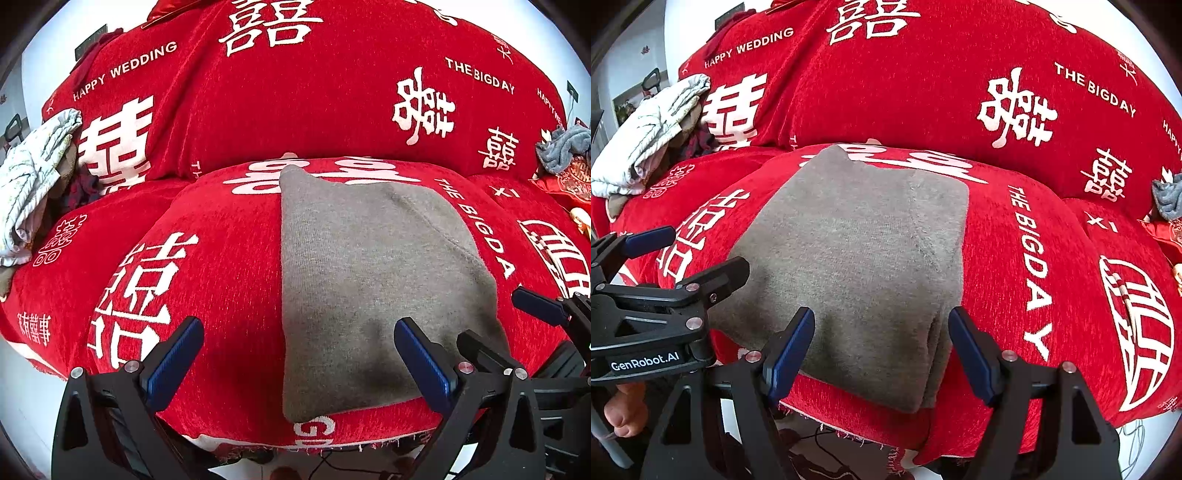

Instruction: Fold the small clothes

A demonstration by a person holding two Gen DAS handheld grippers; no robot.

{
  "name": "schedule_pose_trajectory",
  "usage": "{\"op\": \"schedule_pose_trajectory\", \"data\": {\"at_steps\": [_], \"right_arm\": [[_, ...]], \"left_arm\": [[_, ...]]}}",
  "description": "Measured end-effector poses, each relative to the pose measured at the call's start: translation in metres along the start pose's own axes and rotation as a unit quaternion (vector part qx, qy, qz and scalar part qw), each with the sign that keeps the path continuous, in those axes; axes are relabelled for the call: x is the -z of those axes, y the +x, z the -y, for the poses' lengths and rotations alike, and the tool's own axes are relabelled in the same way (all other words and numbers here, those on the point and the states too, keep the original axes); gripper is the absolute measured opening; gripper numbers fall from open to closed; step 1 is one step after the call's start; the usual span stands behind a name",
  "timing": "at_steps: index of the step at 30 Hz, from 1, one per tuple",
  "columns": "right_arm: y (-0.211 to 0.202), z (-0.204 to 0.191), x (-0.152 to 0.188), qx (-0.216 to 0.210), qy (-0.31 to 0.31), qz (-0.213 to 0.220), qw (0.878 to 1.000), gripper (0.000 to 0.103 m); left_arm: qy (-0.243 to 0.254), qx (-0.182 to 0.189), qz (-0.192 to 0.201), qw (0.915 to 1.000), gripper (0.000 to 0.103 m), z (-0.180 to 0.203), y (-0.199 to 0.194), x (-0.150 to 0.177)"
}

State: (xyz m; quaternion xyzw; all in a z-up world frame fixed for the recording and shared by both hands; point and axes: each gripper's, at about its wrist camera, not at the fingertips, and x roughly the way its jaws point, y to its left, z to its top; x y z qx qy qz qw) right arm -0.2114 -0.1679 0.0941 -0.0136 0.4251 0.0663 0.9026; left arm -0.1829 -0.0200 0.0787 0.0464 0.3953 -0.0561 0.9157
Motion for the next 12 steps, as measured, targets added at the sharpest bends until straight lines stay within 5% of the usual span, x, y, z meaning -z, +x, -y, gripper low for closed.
{"op": "schedule_pose_trajectory", "data": {"at_steps": [12], "right_arm": [[-0.013, 0.005, -0.004, 0.007, -0.006, 0.012, 1.0, 0.078]], "left_arm": [[0.001, -0.002, 0.015, 0.9999, 0.103, -0.005, -0.011, -0.002]]}}
